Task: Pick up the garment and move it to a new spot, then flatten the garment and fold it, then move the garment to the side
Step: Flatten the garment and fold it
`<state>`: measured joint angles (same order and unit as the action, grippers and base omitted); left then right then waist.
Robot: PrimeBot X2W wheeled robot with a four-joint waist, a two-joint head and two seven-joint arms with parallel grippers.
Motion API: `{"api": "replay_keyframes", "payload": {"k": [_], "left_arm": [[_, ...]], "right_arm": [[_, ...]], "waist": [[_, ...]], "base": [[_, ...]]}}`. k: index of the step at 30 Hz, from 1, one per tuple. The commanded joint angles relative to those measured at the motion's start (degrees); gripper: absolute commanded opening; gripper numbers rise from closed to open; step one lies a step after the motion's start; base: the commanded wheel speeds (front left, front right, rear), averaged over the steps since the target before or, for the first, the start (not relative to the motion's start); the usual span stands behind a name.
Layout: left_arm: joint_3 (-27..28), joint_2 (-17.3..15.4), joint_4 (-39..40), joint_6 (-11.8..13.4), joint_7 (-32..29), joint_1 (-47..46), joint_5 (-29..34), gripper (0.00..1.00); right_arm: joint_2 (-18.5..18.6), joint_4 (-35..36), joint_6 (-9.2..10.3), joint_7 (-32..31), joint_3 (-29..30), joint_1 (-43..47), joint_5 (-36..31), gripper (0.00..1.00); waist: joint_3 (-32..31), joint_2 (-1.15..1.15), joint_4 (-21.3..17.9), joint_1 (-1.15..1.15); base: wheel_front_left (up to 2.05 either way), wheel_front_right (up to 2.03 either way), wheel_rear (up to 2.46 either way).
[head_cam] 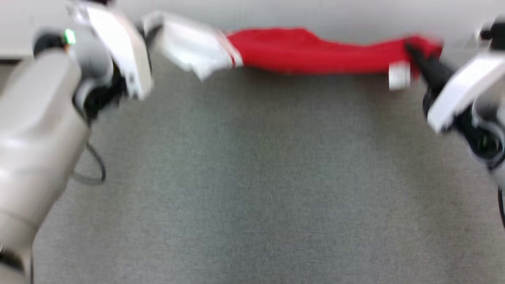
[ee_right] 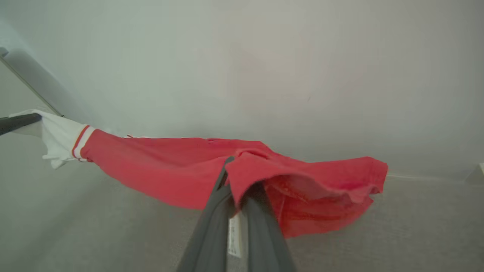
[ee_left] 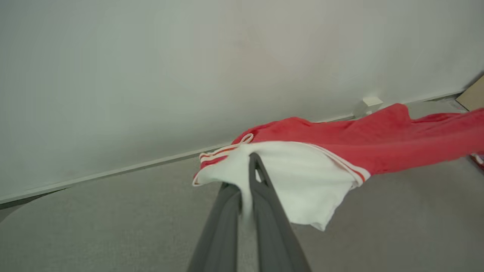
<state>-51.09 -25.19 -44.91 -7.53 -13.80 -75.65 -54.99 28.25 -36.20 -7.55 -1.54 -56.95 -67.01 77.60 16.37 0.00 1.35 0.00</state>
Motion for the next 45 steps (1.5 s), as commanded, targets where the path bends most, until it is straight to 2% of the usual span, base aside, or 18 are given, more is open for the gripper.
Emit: {"api": "replay_keyframes", "payload": {"k": [1,6,11,15,21,25,32,36,45], "left_arm": [[-1.2,-1.4,1.5,0.1,-1.9,2.8,-1.7,0.0],[-5.7,-7.0,9.4,0.1,-11.3,12.4,-9.3,0.0],[-9.2,-12.4,17.2,0.1,-18.4,20.8,-13.5,0.0],[-10.7,-16.5,24.8,1.5,-23.8,26.1,-17.1,0.0],[-12.6,-23.7,39.5,6.0,-30.7,31.9,-21.4,0.0],[-13.6,-28.1,48.4,9.5,-33.8,35.1,-24.1,0.0],[-14.7,-33.9,60.1,15.1,-37.1,39.5,-28.5,0.0],[-13.8,-35.0,62.2,16.6,-37.5,39.0,-29.6,0.0],[-10.9,-28.9,52.5,15.0,-38.8,31.8,-29.1,0.0]], "right_arm": [[1.5,1.1,0.12,-1.1,-0.9,2.6,1.2,0.0],[6.2,6.8,0.12,-6.4,-5.8,11.2,5.1,0.0],[10.4,13.0,0.12,-9.4,-9.9,18.2,7.2,0.0],[13.6,18.1,0.12,-11.0,-12.1,22.3,8.3,0.0],[19.2,26.0,0.12,-14.8,-13.9,28.6,11.8,0.0],[23.8,30.9,0.12,-20.0,-14.9,32.6,15.0,0.0],[30.4,38.8,0.13,-26.3,-15.7,35.8,18.3,0.0],[31.5,40.6,0.13,-27.5,-15.7,34.9,19.2,0.0],[27.4,34.6,0.13,-32.3,-15.1,29.0,23.8,0.0]], "waist": [[-4.7,0.0,0.3,0.0],[-10.7,0.0,0.5,0.0],[-15.6,0.0,0.2,0.0],[-17.7,0.0,0.0,0.0],[-19.2,0.0,-0.3,0.0],[-19.6,0.0,-0.7,0.0],[-19.6,0.0,-1.9,0.0],[-19.1,0.0,-2.8,0.0],[-16.6,0.0,-4.4,0.0]], "base": [[0.0,0.0,0.0],[0.0,0.0,0.0],[0.0,0.0,0.0],[0.0,0.0,0.0],[0.0,0.0,0.0],[0.0,0.0,0.0],[0.0,0.0,0.0],[0.0,0.0,0.0],[0.0,0.0,0.0]]}}
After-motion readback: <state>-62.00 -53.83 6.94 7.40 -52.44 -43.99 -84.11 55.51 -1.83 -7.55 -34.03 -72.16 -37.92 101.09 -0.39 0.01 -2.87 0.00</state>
